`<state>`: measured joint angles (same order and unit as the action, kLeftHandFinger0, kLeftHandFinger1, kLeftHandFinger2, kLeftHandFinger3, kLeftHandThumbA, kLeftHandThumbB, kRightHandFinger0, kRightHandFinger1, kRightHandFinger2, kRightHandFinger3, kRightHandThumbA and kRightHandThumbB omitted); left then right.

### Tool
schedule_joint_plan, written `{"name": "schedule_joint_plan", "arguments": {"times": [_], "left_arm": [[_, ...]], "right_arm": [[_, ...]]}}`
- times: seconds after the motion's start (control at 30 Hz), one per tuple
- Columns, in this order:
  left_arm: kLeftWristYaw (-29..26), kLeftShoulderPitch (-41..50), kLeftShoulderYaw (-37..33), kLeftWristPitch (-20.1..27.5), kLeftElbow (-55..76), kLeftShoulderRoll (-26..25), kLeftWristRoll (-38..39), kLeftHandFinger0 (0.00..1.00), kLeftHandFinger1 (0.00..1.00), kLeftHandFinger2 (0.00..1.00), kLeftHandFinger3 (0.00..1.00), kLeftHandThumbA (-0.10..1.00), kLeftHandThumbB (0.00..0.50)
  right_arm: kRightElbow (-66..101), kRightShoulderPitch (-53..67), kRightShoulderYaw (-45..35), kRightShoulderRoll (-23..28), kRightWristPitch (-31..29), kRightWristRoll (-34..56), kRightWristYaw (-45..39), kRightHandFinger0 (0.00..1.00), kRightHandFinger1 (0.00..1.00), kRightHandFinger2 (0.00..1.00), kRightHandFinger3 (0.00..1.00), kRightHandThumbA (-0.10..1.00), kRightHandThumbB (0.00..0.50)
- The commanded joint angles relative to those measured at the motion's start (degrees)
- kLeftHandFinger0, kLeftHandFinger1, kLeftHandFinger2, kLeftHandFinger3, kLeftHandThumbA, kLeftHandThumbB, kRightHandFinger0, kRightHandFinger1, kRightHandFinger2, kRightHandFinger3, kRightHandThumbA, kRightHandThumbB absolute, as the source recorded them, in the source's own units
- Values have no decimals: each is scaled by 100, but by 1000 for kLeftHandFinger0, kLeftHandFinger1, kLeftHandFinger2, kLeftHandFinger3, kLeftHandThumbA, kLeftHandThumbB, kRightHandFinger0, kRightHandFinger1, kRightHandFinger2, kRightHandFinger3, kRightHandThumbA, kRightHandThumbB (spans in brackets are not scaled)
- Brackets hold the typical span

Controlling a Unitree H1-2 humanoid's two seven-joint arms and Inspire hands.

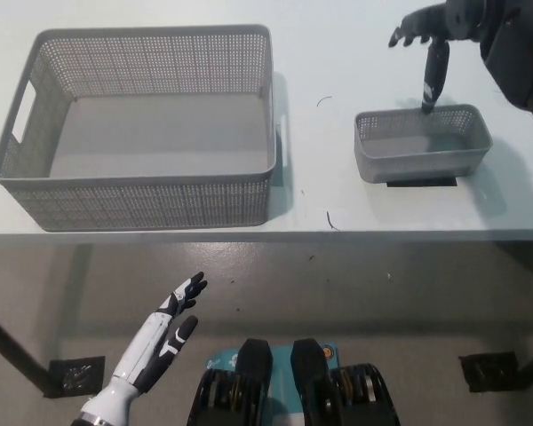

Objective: Use the right hand to pick up a small rectangular container and put it into a bigger container on the left side

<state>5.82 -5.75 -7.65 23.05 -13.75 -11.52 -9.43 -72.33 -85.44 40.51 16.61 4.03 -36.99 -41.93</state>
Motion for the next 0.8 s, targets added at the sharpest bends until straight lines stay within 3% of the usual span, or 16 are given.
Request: {"name": "schedule_joint_plan", "arguments": {"times": [0.0, 0.07, 0.43, 0.57, 0.77], "left_arm": [[81, -91, -22, 183, 178, -60, 12, 1000, 1000, 1000, 1000, 1000, 239], [67, -87, -35, 160, 186, -62, -52, 1000, 1000, 1000, 1000, 1000, 248], [66, -49, -68, 126, 255, -66, -97, 1000, 1000, 1000, 1000, 1000, 242], [62, -71, -69, 119, 250, -70, -97, 1000, 1000, 1000, 1000, 1000, 247], [50, -133, -74, 80, 238, -75, -157, 1000, 1000, 1000, 1000, 1000, 254]], "right_arm": [[-255, -312, -62, -83, -236, -34, 293, 1000, 1000, 1000, 1000, 1000, 480], [-384, -260, -74, -142, -236, -7, 228, 1000, 1000, 1000, 1000, 1000, 452], [-816, 116, -314, -365, -287, 87, 729, 1000, 1000, 1000, 1000, 1000, 500], [-882, 137, -292, -408, -403, 73, 574, 1000, 1000, 1000, 1000, 1000, 469], [-1020, 298, -275, -482, -185, 49, 650, 1000, 1000, 1000, 1000, 1000, 467]]}}
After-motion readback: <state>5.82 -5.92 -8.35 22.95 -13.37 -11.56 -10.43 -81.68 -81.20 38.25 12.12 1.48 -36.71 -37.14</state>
